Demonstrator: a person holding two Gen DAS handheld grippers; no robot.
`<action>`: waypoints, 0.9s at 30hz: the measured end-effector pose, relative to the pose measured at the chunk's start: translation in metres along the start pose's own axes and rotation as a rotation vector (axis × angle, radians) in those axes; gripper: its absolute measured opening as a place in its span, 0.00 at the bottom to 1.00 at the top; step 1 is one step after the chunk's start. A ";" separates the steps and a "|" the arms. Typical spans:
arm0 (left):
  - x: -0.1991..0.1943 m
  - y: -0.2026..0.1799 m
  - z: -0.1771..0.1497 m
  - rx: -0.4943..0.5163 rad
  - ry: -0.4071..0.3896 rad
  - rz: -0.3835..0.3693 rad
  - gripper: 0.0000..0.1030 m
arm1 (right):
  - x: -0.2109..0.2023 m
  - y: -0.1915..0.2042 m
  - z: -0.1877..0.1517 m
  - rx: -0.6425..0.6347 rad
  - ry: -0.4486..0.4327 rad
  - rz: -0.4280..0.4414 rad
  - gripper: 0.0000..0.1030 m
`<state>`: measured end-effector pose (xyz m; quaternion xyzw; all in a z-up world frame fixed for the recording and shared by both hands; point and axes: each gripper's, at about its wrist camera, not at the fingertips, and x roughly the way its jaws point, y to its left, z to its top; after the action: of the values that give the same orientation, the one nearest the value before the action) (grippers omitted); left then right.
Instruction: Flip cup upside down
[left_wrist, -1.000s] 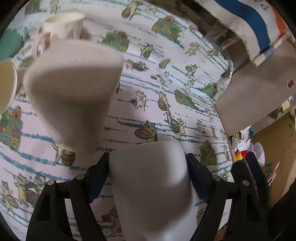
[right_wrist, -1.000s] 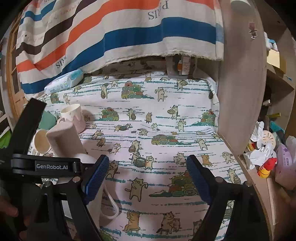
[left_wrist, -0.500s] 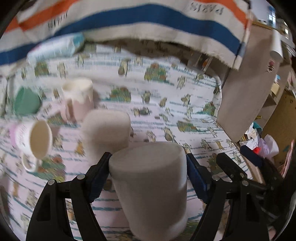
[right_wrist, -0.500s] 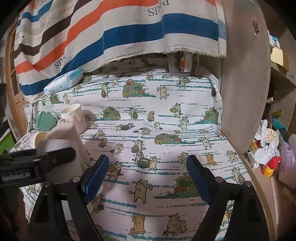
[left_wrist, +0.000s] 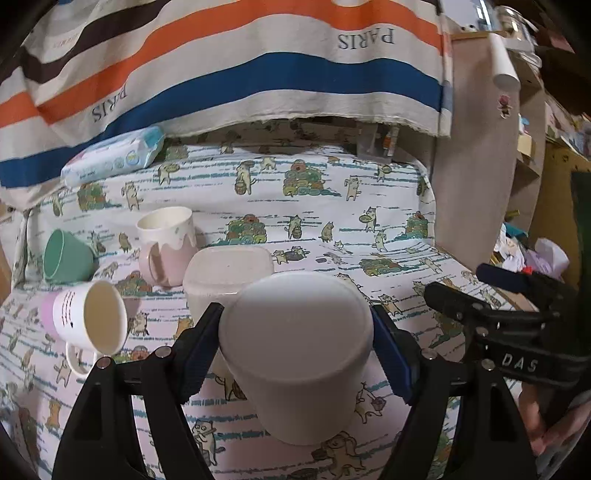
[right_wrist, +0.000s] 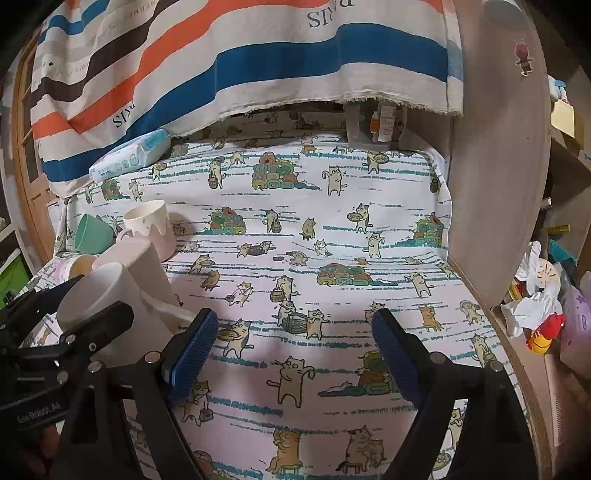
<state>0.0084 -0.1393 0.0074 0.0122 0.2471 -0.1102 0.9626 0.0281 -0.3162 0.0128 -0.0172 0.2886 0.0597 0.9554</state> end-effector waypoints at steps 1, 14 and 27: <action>0.000 -0.001 0.000 0.014 -0.003 -0.004 0.75 | 0.002 0.000 0.000 0.000 0.004 0.002 0.84; -0.035 0.024 0.000 -0.016 -0.189 0.000 1.00 | 0.008 0.005 -0.001 0.007 -0.036 0.054 0.84; -0.099 0.078 -0.009 0.022 -0.466 0.196 1.00 | -0.018 0.016 0.003 0.006 -0.213 0.078 1.00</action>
<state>-0.0633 -0.0419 0.0450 0.0210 0.0148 -0.0189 0.9995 0.0124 -0.3019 0.0254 0.0030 0.1859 0.0973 0.9777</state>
